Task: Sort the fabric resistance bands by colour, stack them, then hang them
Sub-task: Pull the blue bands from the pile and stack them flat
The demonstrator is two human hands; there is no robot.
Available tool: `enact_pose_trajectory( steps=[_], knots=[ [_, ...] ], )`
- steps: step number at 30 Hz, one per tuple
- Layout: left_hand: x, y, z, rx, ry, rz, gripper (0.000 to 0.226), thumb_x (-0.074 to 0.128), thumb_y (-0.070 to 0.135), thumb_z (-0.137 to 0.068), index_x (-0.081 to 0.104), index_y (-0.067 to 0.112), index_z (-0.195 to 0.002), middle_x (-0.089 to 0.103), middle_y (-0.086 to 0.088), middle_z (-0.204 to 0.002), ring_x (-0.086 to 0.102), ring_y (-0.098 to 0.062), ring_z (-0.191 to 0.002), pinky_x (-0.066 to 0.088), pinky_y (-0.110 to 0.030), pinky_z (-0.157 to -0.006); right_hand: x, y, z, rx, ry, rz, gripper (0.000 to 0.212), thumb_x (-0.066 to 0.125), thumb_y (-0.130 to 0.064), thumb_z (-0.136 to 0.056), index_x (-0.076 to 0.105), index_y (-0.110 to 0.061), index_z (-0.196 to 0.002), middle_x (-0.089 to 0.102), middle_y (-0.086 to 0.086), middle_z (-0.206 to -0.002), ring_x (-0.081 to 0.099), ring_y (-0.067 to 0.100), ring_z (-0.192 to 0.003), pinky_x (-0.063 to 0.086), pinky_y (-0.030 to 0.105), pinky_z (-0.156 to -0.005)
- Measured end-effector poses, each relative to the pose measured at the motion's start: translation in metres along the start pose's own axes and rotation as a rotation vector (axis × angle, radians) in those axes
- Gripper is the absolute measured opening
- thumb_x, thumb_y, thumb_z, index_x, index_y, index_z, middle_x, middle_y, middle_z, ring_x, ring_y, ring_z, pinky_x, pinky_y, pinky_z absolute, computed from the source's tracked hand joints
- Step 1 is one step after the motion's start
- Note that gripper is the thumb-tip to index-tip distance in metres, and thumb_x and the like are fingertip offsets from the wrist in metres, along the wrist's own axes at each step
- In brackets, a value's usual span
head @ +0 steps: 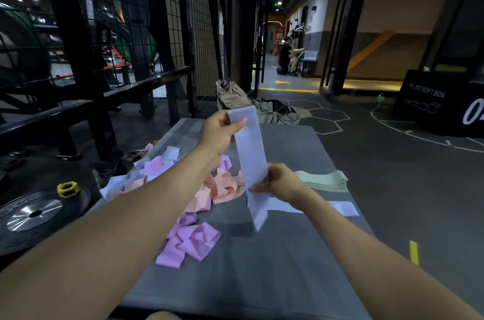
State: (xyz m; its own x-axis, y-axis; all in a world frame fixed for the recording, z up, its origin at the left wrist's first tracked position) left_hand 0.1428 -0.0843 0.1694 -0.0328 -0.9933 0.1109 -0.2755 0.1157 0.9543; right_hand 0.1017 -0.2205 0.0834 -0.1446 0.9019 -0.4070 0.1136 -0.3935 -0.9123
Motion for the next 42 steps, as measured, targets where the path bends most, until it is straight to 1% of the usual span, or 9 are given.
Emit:
enact_pose_trajectory(
  steps=[4,7,11,17,19,25,29,34,42],
  knots=[
    [-0.03,-0.008,-0.006,-0.029,0.131,0.064,0.019,0.059,0.002,-0.089,0.055,0.017,-0.077,0.059,0.001,-0.078,0.054,-0.014,-0.074,0.047,-0.025,-0.07,-0.009,0.024,0.007,0.047,-0.074,0.286,0.02,0.068,0.0,-0.077,0.058,-0.015,-0.068,0.055,-0.007,-0.065,0.043,0.004,-0.057,0.037,0.007,-0.054],
    [-0.044,-0.027,-0.003,-0.058,0.18,-0.003,0.02,0.056,0.005,-0.091,0.052,0.019,-0.077,0.055,0.002,-0.076,0.052,-0.009,-0.068,0.043,-0.017,-0.056,-0.033,0.043,0.014,0.092,-0.016,0.434,0.043,0.064,-0.003,-0.081,0.036,-0.022,-0.054,0.032,-0.009,-0.055,0.026,0.006,-0.053,0.028,0.014,-0.045],
    [-0.059,-0.069,0.002,-0.154,0.294,-0.073,0.007,0.055,0.01,-0.092,0.05,0.012,-0.089,0.057,-0.007,-0.084,0.05,-0.019,-0.067,0.041,-0.026,-0.054,-0.071,0.088,0.019,0.22,0.019,0.589,0.032,0.057,-0.01,-0.082,0.037,-0.017,-0.057,0.039,-0.004,-0.061,0.03,0.009,-0.056,0.026,0.022,-0.05],
    [-0.029,-0.142,0.018,-0.42,0.314,0.084,0.013,0.044,-0.003,-0.092,0.047,0.01,-0.092,0.058,-0.017,-0.084,0.055,-0.021,-0.056,0.052,-0.028,-0.046,-0.136,0.152,0.035,0.429,0.293,0.296,0.024,0.05,0.002,-0.082,0.049,-0.009,-0.06,0.047,0.011,-0.064,0.042,0.021,-0.059,0.04,0.023,-0.05],
    [-0.007,-0.173,0.021,-0.533,0.261,0.233,0.019,0.039,-0.008,-0.09,0.048,0.008,-0.089,0.058,-0.02,-0.088,0.06,-0.026,-0.07,0.058,-0.04,-0.06,-0.156,0.17,0.037,0.476,0.415,0.217,0.02,0.05,0.007,-0.079,0.05,-0.007,-0.065,0.043,0.011,-0.064,0.042,0.022,-0.062,0.043,0.03,-0.055],
    [0.007,-0.212,0.004,-0.427,0.227,-0.329,0.023,0.047,0.001,-0.09,0.046,0.015,-0.072,0.057,-0.012,-0.097,0.056,-0.024,-0.076,0.054,-0.036,-0.072,-0.204,0.202,0.048,0.526,0.752,0.166,0.018,0.061,0.0,-0.077,0.062,-0.011,-0.092,0.058,0.011,-0.09,0.053,0.025,-0.078,0.041,0.027,-0.067],
    [0.013,-0.235,0.0,-0.44,0.146,-0.58,0.027,0.053,0.008,-0.086,0.042,0.014,-0.063,0.055,-0.009,-0.076,0.063,-0.031,-0.072,0.05,-0.034,-0.07,-0.212,0.213,0.039,0.499,0.762,0.254,0.02,0.067,-0.002,-0.079,0.064,-0.002,-0.099,0.064,0.018,-0.102,0.057,0.028,-0.085,0.043,0.027,-0.073],
    [0.017,-0.241,-0.002,-0.388,0.064,-0.904,0.03,0.058,0.014,-0.085,0.039,0.016,-0.062,0.054,-0.009,-0.084,0.051,-0.027,-0.078,0.036,-0.029,-0.066,-0.21,0.229,0.037,0.49,0.748,0.328,0.02,0.066,-0.004,-0.08,0.064,-0.004,-0.1,0.065,0.02,-0.105,0.061,0.033,-0.096,0.046,0.03,-0.08],
    [0.019,-0.242,-0.005,-0.327,0.069,-0.928,0.016,0.063,0.009,-0.079,0.047,0.009,-0.083,0.059,-0.012,-0.097,0.048,-0.024,-0.083,0.034,-0.027,-0.068,-0.206,0.228,0.033,0.479,0.732,0.423,0.02,0.06,-0.006,-0.085,0.059,-0.003,-0.104,0.062,0.02,-0.107,0.059,0.035,-0.093,0.046,0.033,-0.075]
  ],
)
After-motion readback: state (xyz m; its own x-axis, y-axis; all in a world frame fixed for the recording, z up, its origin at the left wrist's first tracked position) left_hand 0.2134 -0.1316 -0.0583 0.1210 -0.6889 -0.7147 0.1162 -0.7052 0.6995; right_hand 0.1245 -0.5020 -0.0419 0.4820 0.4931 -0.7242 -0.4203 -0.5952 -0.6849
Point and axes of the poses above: each hand's wrist, its own z-axis away from the middle knuckle, its own x-axis out of the palm, y = z × x, the point moved 10 cm from there along -z, towards the middle knuckle
